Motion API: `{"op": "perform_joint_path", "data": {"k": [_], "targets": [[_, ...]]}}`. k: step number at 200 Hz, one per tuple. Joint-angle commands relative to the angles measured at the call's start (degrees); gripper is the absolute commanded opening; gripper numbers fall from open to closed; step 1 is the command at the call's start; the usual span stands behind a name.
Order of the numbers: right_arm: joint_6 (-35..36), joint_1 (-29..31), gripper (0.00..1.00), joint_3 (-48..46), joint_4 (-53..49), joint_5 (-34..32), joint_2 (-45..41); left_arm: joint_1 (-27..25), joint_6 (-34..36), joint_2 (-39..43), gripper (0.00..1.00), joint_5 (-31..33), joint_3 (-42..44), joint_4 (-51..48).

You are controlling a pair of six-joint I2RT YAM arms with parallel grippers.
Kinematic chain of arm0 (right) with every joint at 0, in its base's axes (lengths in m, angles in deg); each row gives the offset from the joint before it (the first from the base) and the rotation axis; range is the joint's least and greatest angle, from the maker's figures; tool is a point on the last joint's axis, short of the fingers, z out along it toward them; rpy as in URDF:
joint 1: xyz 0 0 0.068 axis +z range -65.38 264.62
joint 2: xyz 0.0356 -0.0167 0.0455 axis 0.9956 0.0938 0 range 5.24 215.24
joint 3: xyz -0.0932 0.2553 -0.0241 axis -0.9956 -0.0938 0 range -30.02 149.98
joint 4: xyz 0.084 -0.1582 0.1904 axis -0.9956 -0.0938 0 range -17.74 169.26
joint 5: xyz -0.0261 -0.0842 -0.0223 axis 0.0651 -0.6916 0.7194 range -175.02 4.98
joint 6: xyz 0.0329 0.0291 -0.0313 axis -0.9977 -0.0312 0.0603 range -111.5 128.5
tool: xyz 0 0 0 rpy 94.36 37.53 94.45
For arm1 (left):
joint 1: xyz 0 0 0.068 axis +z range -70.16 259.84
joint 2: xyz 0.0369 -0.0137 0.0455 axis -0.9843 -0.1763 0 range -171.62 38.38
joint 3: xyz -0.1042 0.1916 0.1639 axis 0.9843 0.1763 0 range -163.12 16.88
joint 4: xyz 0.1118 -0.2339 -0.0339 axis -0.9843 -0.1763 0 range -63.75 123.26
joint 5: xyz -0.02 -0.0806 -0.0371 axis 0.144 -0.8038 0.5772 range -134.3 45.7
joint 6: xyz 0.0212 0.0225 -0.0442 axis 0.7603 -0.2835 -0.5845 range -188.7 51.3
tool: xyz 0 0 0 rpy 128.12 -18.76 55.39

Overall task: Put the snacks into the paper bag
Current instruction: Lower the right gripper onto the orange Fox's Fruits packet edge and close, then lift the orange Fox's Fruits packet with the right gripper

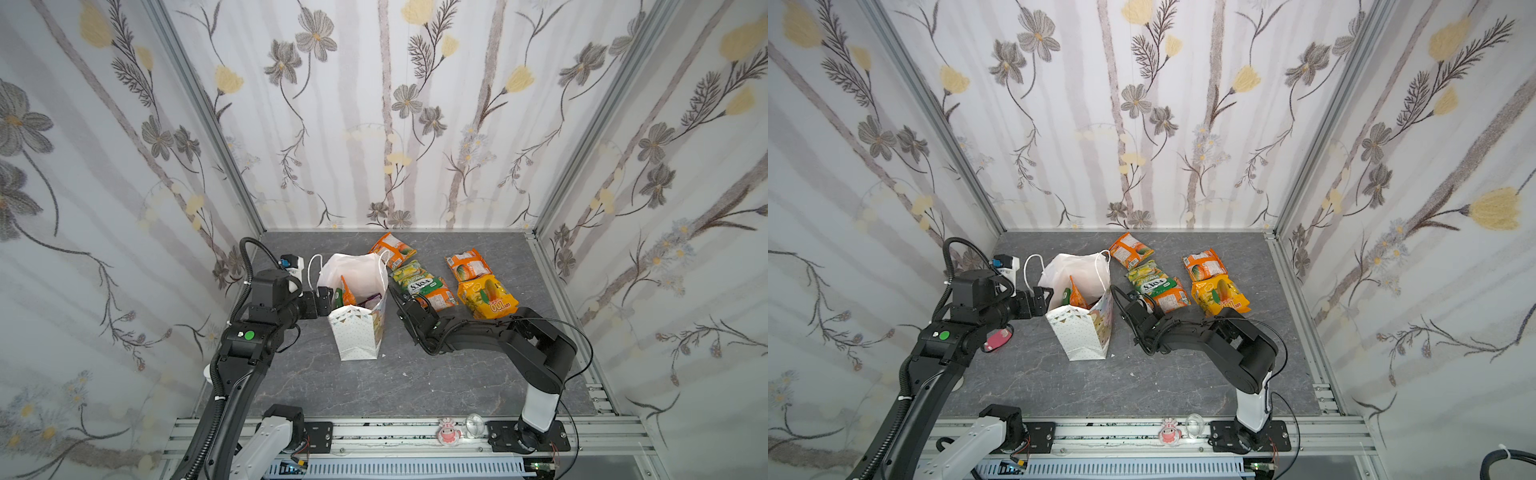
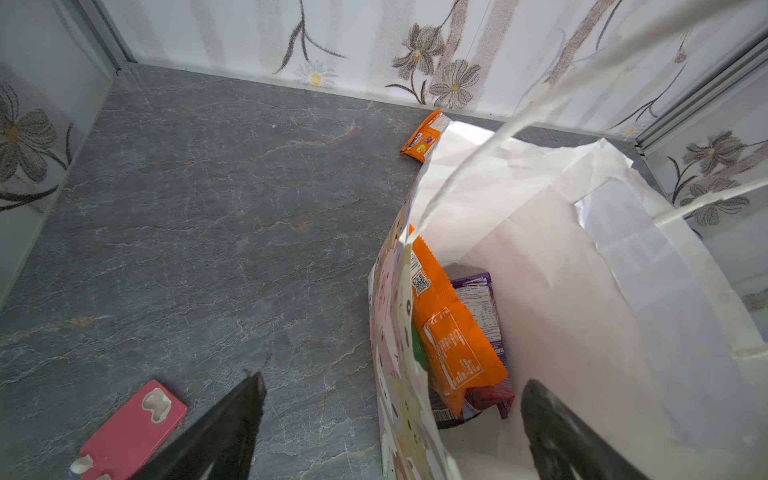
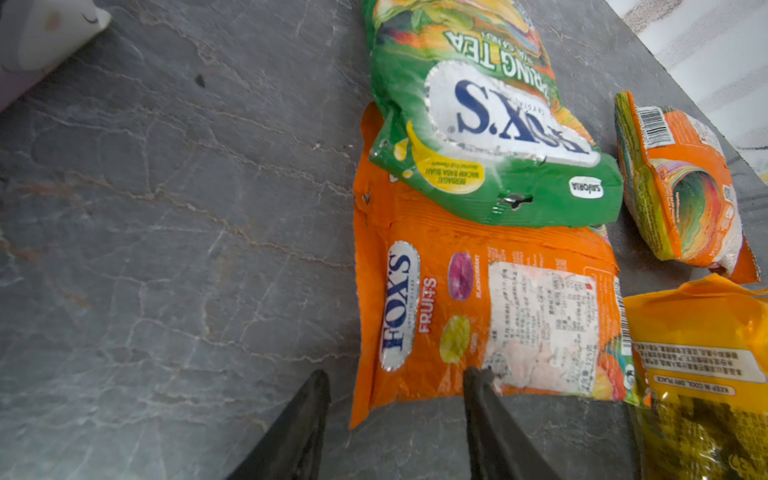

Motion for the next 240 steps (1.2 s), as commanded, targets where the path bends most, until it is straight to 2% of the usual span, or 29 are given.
{"op": "perform_joint_path", "data": {"k": [1, 30, 47, 64, 92, 102, 159, 163, 178, 240], "targets": [[0.24, -0.72, 0.52, 0.22, 1.87, -1.29, 0.58, -0.04, 0.36, 0.29, 0.97, 0.44, 0.14, 1.31], [0.16, -1.60, 0.49, -0.33, 3.09, -0.69, 0.99, -0.04, 0.32, 0.28, 0.97, 0.45, 0.00, 1.35], [-0.02, -2.11, 0.42, -0.57, 3.57, 0.32, 1.17, -0.04, 0.39, 0.20, 0.97, 0.44, -0.02, 1.27], [-0.43, -2.54, 0.31, -0.90, 4.42, 1.27, 1.16, -0.03, 0.41, 0.15, 0.97, 0.53, 0.03, 1.25], [-1.53, -3.69, 0.05, -1.47, 5.46, 3.62, 1.19, -0.04, 0.49, 0.01, 0.97, 0.62, 0.04, 1.30], [-1.89, -3.77, 0.00, -1.71, 5.69, 4.27, 0.98, -0.04, 0.46, -0.14, 0.97, 0.62, 0.03, 1.29], [-3.25, -3.76, 0.00, -4.66, 5.91, 7.52, -4.13, -0.03, 0.49, -0.37, 0.97, 0.61, -0.05, 1.16], [-3.49, -5.47, 0.00, -5.08, 5.81, 7.94, -4.72, -0.04, 0.49, -0.40, 0.97, 0.62, -0.06, 1.17], [-4.13, -6.00, 0.00, -6.30, 6.15, 9.15, -6.52, -0.03, 0.49, -0.25, 0.97, 0.62, -0.05, 1.21], [-5.91, -9.77, 0.00, -11.92, 8.90, 21.27, -15.82, -0.08, 0.49, -0.14, 0.97, 0.44, 0.02, 1.16]]}}
